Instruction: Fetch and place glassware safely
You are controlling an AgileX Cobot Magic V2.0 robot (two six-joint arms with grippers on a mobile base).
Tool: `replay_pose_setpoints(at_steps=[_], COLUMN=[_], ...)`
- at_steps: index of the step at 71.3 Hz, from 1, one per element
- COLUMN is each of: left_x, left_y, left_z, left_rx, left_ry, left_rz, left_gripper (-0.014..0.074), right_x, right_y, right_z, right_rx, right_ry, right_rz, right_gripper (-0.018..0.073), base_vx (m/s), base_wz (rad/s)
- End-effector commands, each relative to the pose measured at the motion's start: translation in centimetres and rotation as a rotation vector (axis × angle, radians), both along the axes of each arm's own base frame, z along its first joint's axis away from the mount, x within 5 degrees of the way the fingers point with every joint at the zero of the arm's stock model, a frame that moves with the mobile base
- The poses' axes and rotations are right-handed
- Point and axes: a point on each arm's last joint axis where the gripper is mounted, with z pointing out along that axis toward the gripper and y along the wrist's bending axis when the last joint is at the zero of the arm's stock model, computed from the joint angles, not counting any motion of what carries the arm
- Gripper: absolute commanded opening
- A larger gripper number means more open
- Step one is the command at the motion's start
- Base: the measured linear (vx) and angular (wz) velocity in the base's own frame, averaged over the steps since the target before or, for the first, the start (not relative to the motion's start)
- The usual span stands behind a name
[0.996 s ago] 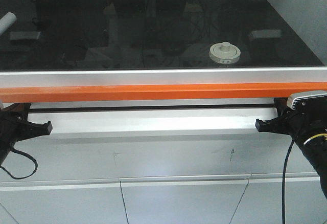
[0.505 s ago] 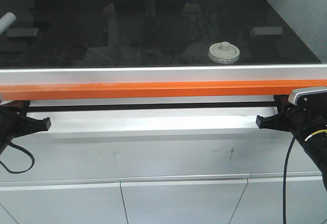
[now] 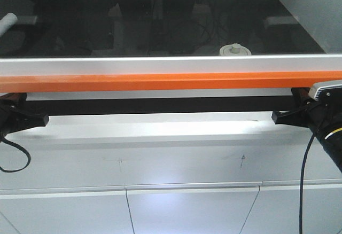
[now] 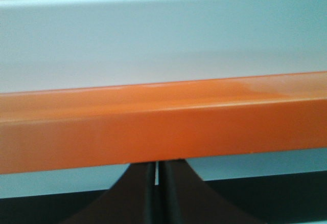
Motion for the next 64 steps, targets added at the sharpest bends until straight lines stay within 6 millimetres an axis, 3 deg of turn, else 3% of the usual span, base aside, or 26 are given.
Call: replay_pose_setpoints(at_steps=[1, 13, 40, 64], left_x=[-0.6, -1.3, -2.4, -2.5], left_y=[-0.4, -0.3, -0.3, -0.4], left_z=[7.9, 8.9, 10.7, 14.8], left_rx=[-0.007, -0.007, -0.005, 0.009], left_ry=[-0.513, -0.549, -0.597, -0.663], left_rz=[-0.030, -0.030, -0.029, -0.036], left_gripper=[-0.0007, -0.0007, -0.0007, -0.0007], right_x=[0.1, -0.1, 1.5, 0.5], right_y=[-0.1, -0.1, 0.2, 0.2], right_z=[6.0, 6.8, 9.8, 12.1], right_rx=[0.032, 0.027, 0.047, 0.019], right_ry=[-0.413, -0.420, -0.496, -0.489], right_rz=[0.006, 0.004, 0.060, 0.047], right_gripper=[-0.0001, -0.0001, -0.0001, -0.0001], base_vx=[0.00, 0.00, 0.00, 0.00], base_wz=[0.00, 0.00, 0.00, 0.00])
